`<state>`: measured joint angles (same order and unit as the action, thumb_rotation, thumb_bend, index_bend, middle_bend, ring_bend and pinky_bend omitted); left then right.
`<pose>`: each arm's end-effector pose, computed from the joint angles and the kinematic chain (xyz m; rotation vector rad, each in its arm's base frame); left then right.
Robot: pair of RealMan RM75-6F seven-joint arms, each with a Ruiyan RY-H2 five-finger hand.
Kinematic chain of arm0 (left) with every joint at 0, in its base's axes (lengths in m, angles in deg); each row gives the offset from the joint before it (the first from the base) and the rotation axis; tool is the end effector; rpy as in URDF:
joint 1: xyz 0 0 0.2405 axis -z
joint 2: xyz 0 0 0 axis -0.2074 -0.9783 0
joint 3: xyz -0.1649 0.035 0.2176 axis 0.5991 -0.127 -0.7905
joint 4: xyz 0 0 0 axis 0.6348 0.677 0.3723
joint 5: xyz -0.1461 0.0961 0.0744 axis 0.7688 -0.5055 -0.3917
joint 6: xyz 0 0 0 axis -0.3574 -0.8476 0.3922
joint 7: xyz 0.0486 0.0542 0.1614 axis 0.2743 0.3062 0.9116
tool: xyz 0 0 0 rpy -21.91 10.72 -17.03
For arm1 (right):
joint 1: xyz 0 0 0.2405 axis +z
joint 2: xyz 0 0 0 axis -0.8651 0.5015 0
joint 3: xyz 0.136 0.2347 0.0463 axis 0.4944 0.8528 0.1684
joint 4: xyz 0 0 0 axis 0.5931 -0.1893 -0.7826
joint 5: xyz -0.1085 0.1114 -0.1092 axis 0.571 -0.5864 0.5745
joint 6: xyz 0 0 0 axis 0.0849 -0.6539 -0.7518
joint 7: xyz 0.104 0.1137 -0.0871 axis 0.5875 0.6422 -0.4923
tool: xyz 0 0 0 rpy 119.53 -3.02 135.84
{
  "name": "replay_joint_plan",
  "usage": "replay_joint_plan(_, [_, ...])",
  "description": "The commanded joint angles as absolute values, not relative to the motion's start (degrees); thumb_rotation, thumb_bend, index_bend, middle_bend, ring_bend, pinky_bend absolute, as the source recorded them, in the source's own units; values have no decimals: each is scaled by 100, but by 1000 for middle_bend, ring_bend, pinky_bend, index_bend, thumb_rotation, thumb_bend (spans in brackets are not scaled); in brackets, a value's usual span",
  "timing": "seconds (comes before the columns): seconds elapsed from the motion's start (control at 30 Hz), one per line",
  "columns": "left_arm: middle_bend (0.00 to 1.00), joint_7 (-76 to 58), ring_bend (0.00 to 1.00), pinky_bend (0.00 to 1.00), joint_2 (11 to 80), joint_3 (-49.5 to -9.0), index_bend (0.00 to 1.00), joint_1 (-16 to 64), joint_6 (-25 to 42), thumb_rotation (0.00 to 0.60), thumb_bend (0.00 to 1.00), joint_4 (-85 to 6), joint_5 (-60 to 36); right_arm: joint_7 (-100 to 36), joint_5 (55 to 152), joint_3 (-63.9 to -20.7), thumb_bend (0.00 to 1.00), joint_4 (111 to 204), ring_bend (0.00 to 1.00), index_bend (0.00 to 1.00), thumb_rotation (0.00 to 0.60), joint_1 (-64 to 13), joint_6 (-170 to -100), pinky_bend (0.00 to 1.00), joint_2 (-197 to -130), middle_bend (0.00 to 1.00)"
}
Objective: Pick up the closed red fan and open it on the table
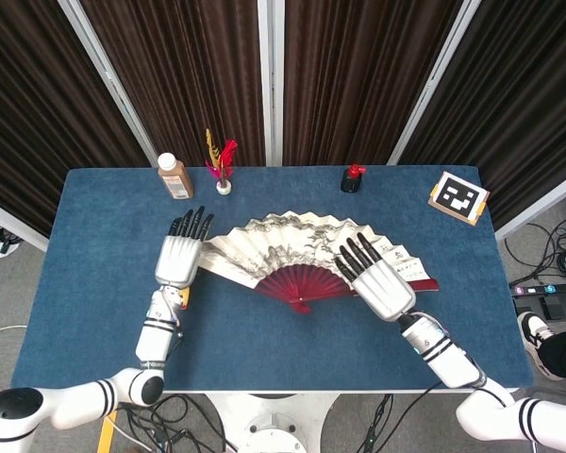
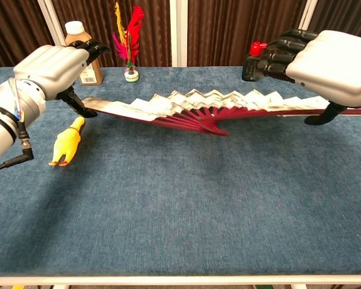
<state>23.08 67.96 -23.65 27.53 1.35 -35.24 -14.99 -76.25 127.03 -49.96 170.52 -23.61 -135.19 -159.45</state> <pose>-0.1639 0.3878 -0.0328 -1.5753 -0.7218 -0.8939 -0.1727 -0.3387 0.0417 2.0155 -0.1028 0.6885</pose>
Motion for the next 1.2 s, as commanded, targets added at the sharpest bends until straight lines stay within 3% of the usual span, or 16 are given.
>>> replay_joint_plan(0.03, [2,2313,0,136,6768,-2355,39,2740,135,600,0,-3583,-1515,-7720,12339,-4923,0,17244,0,0,600,-2428,-13347,0,-15871,3])
replay_joint_plan(0.43, [0,2273,0,100,6571,-2264,0,2629,40,600,0,-3918,-1535,-7551,11618,-4846,0,17720,0,0,600,-2456,-12976,0,-15521,0])
replay_joint_plan(0.63, [0,2075,0,100,5744,-2160,8,2379,363,600,0,-4952,-1132,-7093,11413,-4745,0,17967,0,0,600,-2569,-13062,0,-15093,7])
replay_joint_plan(0.83, [20,693,0,100,4702,-2159,55,1889,570,600,0,-5316,-1294,-5279,11540,-4705,65,17972,31,0,600,-2977,-13272,24,-14518,186])
replay_joint_plan(0.93, [52,-59,0,102,4374,-2286,89,1573,441,600,0,-5177,-1596,-4622,11719,-4780,94,17792,31,2,600,-3242,-13521,19,-14321,186])
replay_joint_plan(1.2, [86,-872,1,102,3811,-3106,119,583,-490,600,0,-4869,-2539,-3277,12187,-5117,72,17455,2,1,600,-4059,-14330,0,-14010,153])
